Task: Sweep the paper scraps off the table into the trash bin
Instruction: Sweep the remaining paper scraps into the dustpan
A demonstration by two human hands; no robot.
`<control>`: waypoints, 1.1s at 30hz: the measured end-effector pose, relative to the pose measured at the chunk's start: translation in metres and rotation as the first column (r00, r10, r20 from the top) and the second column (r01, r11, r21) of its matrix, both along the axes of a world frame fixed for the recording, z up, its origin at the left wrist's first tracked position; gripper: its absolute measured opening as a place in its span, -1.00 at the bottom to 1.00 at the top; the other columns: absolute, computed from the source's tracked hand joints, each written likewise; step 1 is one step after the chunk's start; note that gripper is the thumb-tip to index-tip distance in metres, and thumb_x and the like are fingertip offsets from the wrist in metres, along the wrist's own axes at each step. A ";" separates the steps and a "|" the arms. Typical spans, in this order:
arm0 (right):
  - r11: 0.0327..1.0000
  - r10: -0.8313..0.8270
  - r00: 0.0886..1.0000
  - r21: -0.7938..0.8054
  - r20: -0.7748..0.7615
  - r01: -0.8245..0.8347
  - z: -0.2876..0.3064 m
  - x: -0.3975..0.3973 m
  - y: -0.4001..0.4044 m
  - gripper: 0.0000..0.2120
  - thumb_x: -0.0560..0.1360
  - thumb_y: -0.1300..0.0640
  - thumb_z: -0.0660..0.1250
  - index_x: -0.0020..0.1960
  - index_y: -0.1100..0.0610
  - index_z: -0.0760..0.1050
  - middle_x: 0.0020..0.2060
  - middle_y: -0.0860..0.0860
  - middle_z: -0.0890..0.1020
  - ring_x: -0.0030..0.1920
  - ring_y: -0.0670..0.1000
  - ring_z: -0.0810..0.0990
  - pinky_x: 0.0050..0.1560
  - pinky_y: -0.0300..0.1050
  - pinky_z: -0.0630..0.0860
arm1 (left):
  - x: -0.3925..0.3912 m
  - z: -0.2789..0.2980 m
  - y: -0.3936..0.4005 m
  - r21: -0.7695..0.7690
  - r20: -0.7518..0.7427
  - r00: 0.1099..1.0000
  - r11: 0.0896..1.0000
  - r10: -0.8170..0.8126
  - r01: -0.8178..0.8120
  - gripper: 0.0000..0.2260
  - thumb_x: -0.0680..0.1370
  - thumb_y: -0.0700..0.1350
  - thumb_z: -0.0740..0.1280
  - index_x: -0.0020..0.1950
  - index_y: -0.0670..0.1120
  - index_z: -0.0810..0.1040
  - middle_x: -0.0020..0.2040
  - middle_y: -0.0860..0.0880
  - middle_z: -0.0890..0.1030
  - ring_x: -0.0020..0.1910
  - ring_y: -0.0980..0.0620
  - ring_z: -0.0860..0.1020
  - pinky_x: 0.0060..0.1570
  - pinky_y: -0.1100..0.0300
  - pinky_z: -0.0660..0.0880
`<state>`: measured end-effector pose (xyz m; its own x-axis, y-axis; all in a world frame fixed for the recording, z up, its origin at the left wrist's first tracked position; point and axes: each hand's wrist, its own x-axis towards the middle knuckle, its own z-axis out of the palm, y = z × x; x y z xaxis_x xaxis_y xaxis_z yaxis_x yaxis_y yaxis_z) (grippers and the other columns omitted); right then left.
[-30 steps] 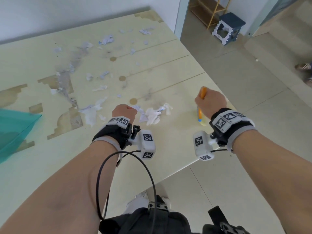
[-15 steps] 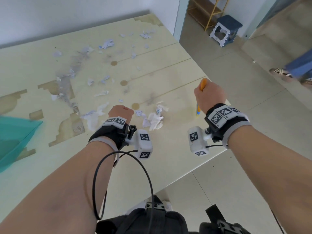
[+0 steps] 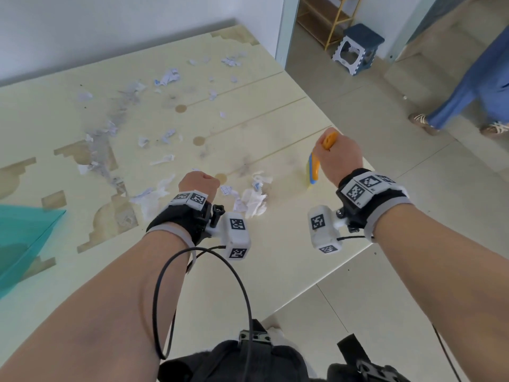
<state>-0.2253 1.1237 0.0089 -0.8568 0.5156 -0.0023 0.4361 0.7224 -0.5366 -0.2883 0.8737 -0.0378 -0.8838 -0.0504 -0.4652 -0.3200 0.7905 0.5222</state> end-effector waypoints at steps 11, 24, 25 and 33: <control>0.958 0.108 0.990 -0.258 -0.085 -0.127 0.009 -0.006 -0.013 -0.92 0.49 0.20 0.21 -0.14 0.22 0.41 -0.38 0.08 0.47 -0.28 0.17 0.53 -0.13 0.08 0.49 | -0.004 -0.001 0.019 -0.039 0.013 1.000 0.999 -0.023 0.023 -0.85 0.56 -0.12 0.24 -0.08 -0.14 0.57 -0.13 -0.13 0.57 -0.16 -0.11 0.49 -0.12 0.17 0.42; 0.969 0.238 0.944 0.004 0.229 -0.245 -0.012 0.006 0.025 -0.87 0.59 0.13 0.14 -0.05 0.18 0.39 -0.22 0.21 0.55 -0.19 0.17 0.48 -0.19 -0.07 0.33 | -0.011 -0.002 0.053 -0.006 0.026 0.999 0.999 -0.042 0.043 -0.89 0.53 -0.13 0.28 -0.17 -0.09 0.53 -0.19 -0.08 0.57 -0.18 -0.09 0.49 -0.16 0.19 0.38; 0.964 0.256 0.956 -0.110 0.145 -0.241 -0.009 0.005 0.020 -0.89 0.56 0.14 0.20 -0.10 0.17 0.40 -0.26 0.18 0.54 -0.19 0.19 0.49 -0.19 -0.04 0.36 | -0.011 -0.003 0.054 -0.006 0.026 0.999 0.999 -0.046 0.046 -0.89 0.53 -0.13 0.28 -0.17 -0.10 0.53 -0.19 -0.09 0.56 -0.18 -0.10 0.48 -0.16 0.19 0.38; 0.994 -0.028 0.997 0.110 0.074 0.019 -0.006 -0.005 0.066 -0.84 0.59 0.07 0.16 -0.11 0.12 0.36 -0.35 0.03 0.45 -0.22 0.17 0.45 -0.22 -0.10 0.26 | -0.016 0.003 0.057 0.001 -0.001 0.999 0.999 -0.042 0.042 -0.90 0.52 -0.14 0.26 -0.15 -0.12 0.54 -0.19 -0.12 0.56 -0.18 -0.11 0.48 -0.16 0.17 0.39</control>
<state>-0.2304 1.1899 0.0027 -0.8440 0.5362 -0.0089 0.4898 0.7639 -0.4202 -0.3047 0.9306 -0.0350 -0.8854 -0.0123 -0.4647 -0.2859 0.8027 0.5235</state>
